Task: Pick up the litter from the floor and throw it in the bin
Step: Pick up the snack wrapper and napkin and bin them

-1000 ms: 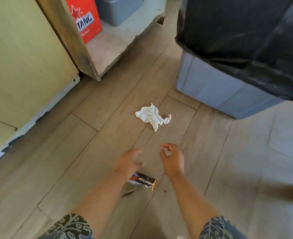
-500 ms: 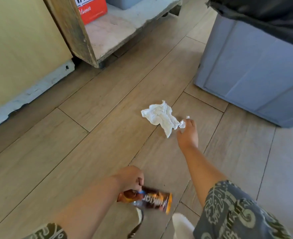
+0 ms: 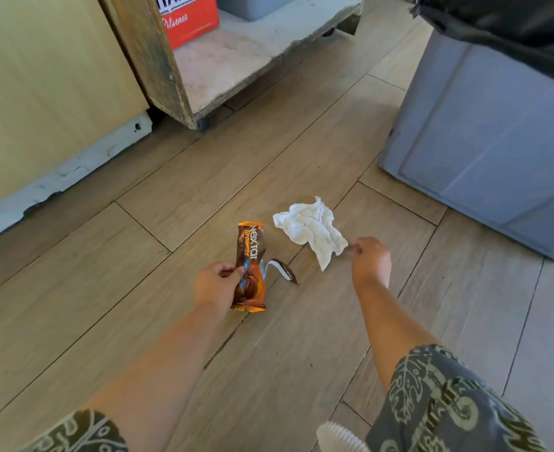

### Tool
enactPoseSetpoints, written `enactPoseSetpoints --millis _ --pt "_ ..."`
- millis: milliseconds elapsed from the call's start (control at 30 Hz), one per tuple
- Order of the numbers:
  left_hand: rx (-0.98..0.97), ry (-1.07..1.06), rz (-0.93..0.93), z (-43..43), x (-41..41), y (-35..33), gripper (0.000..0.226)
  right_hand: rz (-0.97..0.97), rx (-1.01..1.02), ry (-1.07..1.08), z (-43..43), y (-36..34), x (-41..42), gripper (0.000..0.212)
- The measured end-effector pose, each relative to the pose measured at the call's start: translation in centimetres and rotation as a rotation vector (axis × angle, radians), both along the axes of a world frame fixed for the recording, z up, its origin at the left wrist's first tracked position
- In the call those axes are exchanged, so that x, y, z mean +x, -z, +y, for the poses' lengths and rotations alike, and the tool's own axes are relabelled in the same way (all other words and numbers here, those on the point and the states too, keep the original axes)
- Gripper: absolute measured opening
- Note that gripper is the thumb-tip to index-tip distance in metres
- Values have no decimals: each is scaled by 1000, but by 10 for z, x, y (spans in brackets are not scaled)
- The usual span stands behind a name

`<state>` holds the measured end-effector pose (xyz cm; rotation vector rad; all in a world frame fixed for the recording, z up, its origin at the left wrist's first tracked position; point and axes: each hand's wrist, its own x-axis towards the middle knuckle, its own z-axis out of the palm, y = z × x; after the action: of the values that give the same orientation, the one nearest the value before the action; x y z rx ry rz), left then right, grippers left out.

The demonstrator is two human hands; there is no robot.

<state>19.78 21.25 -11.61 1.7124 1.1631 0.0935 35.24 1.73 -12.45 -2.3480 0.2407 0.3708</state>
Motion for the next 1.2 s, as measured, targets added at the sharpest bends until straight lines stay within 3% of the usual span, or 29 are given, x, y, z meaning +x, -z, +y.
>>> enactPoseSetpoints --millis 100,267,367,600,733,933,1200 --pt "-3 -3 -11 -9 4 -2 28 -132 77 -116 19 -9 6 27" --pt "7 8 -23 -16 5 -10 24 12 -161 -581 46 1 6 58" --pt "12 19 -37 -18 4 -12 22 23 -305 -704 45 10 -3 53" --pt "-12 32 -69 -23 13 -23 11 66 -86 -343 26 -7 -23 28" --pt "-10 51 -76 -35 19 -65 18 -80 70 -220 9 -61 -38 26" --pt "-11 77 -99 -65 15 -207 12 -92 250 -18 -21 -210 -63 16" --pt "27 197 -170 -99 30 -451 12 -128 320 162 -53 -459 -75 11"
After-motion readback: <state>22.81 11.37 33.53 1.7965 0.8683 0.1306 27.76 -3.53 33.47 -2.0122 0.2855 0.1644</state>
